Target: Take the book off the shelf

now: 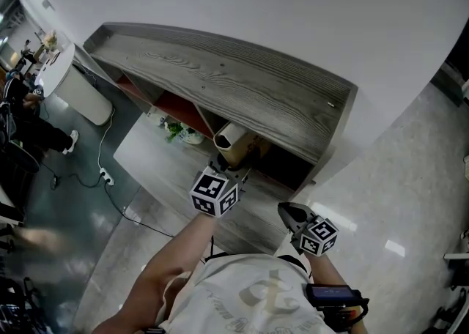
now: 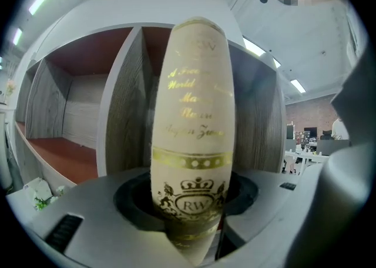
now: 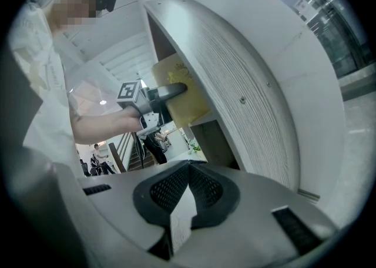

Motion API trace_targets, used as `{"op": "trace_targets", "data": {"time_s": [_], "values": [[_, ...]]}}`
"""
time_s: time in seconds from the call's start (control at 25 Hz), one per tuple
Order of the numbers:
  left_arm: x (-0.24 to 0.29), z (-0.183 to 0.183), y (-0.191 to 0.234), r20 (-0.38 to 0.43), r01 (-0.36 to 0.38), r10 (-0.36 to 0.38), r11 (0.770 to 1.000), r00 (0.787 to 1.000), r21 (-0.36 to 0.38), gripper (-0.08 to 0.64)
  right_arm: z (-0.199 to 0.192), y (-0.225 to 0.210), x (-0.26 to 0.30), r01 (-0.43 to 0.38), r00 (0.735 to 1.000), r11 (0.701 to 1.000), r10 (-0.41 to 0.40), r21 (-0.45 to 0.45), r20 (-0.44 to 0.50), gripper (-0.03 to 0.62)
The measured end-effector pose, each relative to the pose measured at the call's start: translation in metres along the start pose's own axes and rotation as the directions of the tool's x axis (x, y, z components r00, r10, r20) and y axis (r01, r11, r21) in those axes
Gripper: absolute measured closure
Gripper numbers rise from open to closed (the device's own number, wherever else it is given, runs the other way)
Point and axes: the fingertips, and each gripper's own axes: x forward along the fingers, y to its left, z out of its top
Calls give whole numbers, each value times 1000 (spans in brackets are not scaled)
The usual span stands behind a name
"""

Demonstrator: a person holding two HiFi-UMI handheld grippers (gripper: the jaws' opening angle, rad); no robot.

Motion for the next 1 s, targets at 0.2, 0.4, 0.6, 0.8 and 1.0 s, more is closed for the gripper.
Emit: {"op": "trace_targets", "data": {"time_s": [0.2, 0.4, 0.6, 0.8, 1.0], "values": [[-5, -1, 3, 17, -15, 15, 1000, 1000, 0, 333, -1, -1, 1, -1, 1000, 1000, 1, 0, 0, 588], [-14, 4, 3, 39, -21, 21, 1000, 999, -17, 334, -1, 4, -2, -6, 1000, 1000, 6, -4, -4, 589], [-21, 5, 1, 43, -24, 25, 999, 999, -22, 336, -1, 9, -4, -10, 1000, 1000, 10, -9, -6, 588], [-31, -1, 0, 51, -33, 36, 998, 998, -59, 335, -3, 11, -7, -17, 1000, 1000, 17, -15, -9, 589], [-44, -5, -3, 56, -46, 50, 996, 997, -77, 336, -7, 16, -9, -30, 999, 999, 30, -16, -16, 588]]}}
